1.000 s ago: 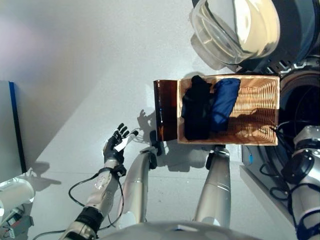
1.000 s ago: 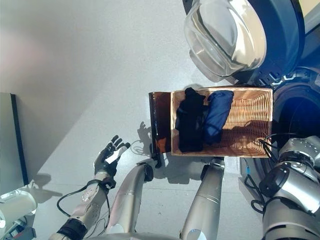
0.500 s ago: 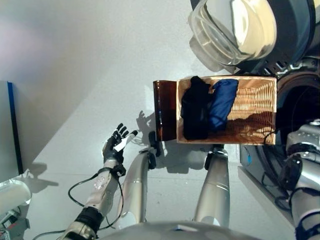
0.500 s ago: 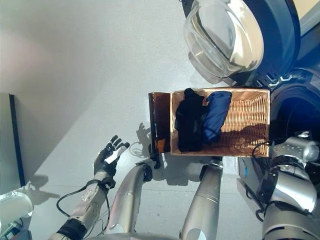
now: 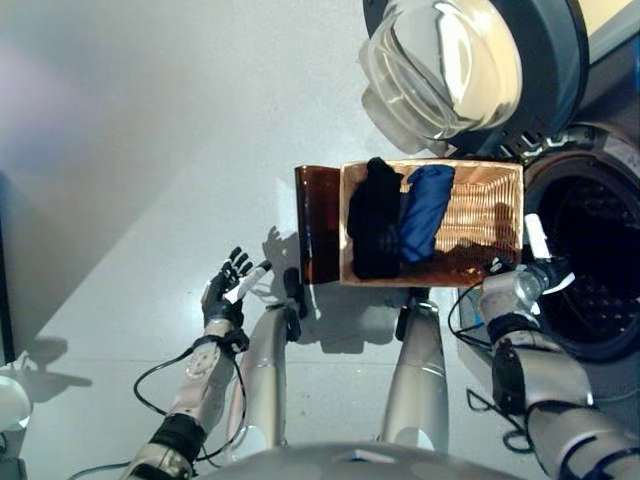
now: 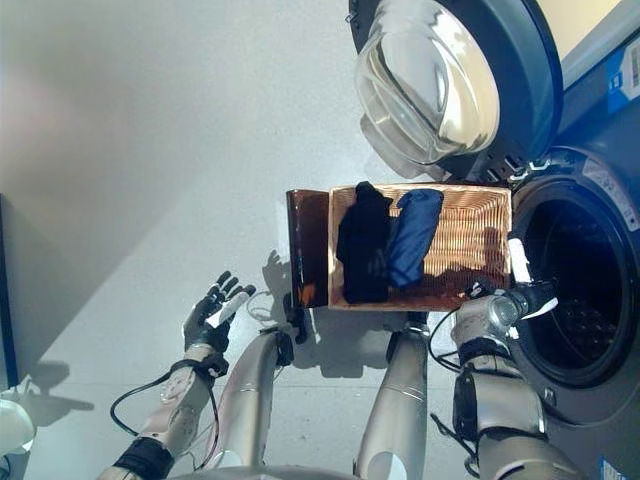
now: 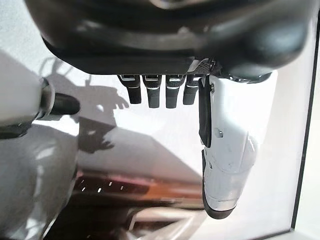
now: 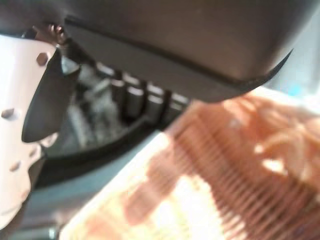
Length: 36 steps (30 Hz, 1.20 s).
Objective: Pick up the clothes and place them into the washing machine
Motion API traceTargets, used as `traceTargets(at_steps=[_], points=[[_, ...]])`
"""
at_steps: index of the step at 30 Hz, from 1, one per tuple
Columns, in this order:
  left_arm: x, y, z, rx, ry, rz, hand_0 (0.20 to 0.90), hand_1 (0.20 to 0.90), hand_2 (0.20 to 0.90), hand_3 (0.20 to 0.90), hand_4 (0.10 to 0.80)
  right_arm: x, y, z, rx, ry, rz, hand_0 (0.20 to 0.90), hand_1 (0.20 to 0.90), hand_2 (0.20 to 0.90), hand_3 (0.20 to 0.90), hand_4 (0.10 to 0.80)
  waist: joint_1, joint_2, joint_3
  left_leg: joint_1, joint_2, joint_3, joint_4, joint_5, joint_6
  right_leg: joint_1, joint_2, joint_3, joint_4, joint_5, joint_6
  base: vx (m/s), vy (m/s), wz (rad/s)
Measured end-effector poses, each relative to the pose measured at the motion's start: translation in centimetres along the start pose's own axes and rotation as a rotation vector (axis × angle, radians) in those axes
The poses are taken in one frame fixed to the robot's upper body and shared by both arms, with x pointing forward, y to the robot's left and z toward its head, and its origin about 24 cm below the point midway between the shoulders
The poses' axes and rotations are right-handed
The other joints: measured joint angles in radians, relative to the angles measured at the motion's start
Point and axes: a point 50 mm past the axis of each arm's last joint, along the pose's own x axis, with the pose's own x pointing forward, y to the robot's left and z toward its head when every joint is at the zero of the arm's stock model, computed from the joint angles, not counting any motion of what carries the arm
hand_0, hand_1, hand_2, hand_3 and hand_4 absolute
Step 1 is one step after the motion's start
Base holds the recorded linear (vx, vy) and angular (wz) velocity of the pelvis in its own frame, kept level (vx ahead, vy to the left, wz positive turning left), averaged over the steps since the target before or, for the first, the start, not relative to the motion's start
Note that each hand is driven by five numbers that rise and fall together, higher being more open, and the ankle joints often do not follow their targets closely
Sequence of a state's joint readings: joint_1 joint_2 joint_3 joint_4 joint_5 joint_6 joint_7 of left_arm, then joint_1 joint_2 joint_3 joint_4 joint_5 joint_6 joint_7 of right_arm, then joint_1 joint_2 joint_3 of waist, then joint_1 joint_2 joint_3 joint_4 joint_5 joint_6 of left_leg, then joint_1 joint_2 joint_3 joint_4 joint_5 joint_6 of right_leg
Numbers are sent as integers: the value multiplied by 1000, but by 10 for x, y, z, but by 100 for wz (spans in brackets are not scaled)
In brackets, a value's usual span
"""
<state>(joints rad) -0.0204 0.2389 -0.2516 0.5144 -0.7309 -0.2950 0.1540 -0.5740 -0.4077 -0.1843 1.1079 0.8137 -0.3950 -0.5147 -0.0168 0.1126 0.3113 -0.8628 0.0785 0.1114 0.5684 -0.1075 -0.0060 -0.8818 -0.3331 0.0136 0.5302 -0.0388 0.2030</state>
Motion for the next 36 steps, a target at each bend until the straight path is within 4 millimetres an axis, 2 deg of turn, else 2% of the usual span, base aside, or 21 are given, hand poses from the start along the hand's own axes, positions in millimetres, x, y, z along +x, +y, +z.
traceTargets(at_steps=[8, 12, 15, 20, 24, 26, 28, 30, 36], points=[[-5, 13, 2, -13, -29, 59, 900, 900, 900, 900, 800, -31, 32, 15, -171, -213, 325, 900, 900, 900, 900, 800, -27, -17, 1, 2, 24, 2, 3, -17, -9, 1, 20, -5, -4, -8, -9, 7, -8, -7], [-5, 11, 1, 3, -30, 46, 900, 900, 900, 900, 800, -37, 37, 14, -227, -241, 368, 900, 900, 900, 900, 800, -27, -27, 3, 2, 30, -1, 7, -14, -16, -2, 30, -9, 6, -6, -7, -4, -1, -1], [-5, 11, 1, 16, -31, 46, 900, 900, 900, 900, 800, -39, 40, 12, -347, -283, 385, 900, 900, 900, 900, 800, -27, -28, 4, 3, 33, -2, 5, -15, -16, -2, 30, -9, 6, -9, -12, 0, 0, 0], [-5, 10, -1, 23, -27, 59, 900, 900, 900, 900, 800, -47, 48, -8, -502, -295, 357, 900, 900, 900, 900, 800, -26, -33, 7, 16, 33, 0, 1, -20, -13, 5, 29, -7, 5, -14, -19, -28, 10, -4], [-4, 9, -1, 27, -31, 70, 900, 900, 900, 900, 800, -62, 62, -50, -641, -151, 367, 900, 900, 900, 900, 800, -7, -33, 6, 22, 31, -7, -19, 2, -26, 1, 31, -13, 16, -16, -24, -30, 11, 4], [-2, 5, 1, 27, -40, 58, 900, 900, 900, 900, 800, -68, 61, -63, -696, -117, 386, 900, 900, 900, 900, 800, 20, -32, 5, 27, 29, -8, -25, 9, -30, -2, 29, -13, 27, -21, -27, 0, 27, 8], [-1, 5, 3, 30, -47, 66, 900, 900, 900, 900, 800, -80, 70, -77, -729, -86, 406, 900, 900, 900, 900, 800, 37, -25, 8, 28, 28, -10, -31, 18, -30, -1, 23, -22, 26, -20, -32, -48, 51, 11], [-1, 6, 2, 31, -46, 88, 900, 900, 900, 900, 800, -89, 74, -83, -714, -77, 390, 900, 900, 900, 900, 800, 42, -25, 8, 28, 26, -9, -30, 17, -27, 1, 19, -23, 25, -20, -32, 10, 33, 6], [1, 0, 2, 49, -43, 87, 900, 900, 900, 900, 800, -93, 74, -86, -717, -76, 382, 900, 900, 900, 900, 800, 44, -25, 8, 28, 14, -8, -28, 16, -22, 2, 10, -21, 25, -20, -32, 5, 11, 1]])
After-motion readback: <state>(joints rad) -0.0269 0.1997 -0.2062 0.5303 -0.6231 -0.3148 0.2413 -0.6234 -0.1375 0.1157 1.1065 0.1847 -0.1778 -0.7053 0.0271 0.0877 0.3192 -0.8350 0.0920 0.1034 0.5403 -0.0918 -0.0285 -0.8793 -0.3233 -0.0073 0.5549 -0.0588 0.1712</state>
